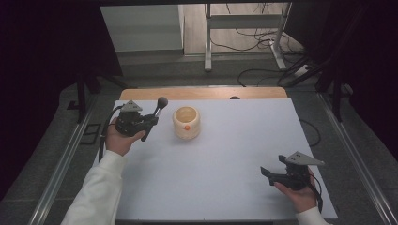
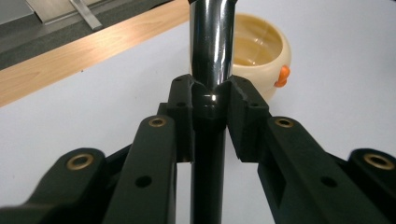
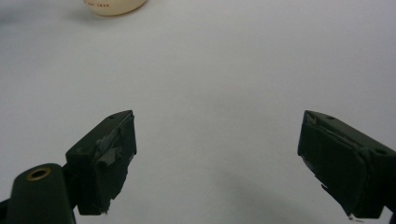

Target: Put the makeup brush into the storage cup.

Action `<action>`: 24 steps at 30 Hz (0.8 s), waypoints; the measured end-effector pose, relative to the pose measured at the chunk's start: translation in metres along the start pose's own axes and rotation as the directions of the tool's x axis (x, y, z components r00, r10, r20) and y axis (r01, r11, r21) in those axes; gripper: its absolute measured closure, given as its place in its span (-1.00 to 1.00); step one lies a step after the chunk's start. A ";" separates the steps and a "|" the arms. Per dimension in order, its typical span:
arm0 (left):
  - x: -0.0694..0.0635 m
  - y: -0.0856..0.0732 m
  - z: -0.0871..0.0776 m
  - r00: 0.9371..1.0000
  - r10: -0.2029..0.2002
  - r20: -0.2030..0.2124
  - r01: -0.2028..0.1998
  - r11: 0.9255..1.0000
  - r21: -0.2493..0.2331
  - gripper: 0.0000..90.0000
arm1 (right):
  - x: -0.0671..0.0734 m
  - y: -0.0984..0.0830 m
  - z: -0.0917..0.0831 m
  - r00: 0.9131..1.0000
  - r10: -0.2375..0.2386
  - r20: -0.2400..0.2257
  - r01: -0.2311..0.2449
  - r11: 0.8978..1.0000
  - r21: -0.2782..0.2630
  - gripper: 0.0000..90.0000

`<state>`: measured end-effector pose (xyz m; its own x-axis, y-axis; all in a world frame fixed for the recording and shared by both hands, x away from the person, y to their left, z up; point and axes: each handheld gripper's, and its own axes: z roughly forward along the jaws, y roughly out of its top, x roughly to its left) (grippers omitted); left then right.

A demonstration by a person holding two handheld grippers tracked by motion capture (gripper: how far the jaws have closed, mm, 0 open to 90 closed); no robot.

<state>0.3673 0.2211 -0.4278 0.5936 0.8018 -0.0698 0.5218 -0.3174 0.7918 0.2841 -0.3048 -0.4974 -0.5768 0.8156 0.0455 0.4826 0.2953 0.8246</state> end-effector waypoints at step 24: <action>-0.005 0.013 0.006 1.000 -0.017 0.010 0.018 0.997 -0.071 0.62 | 0.000 0.000 0.000 1.000 -0.003 -0.001 0.003 1.000 0.001 -0.72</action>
<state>0.3746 0.2099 -0.4204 0.5909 0.8018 -0.0896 0.4877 -0.2666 0.8313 0.2842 -0.3046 -0.4979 -0.5787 0.8144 0.0438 0.4820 0.2981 0.8239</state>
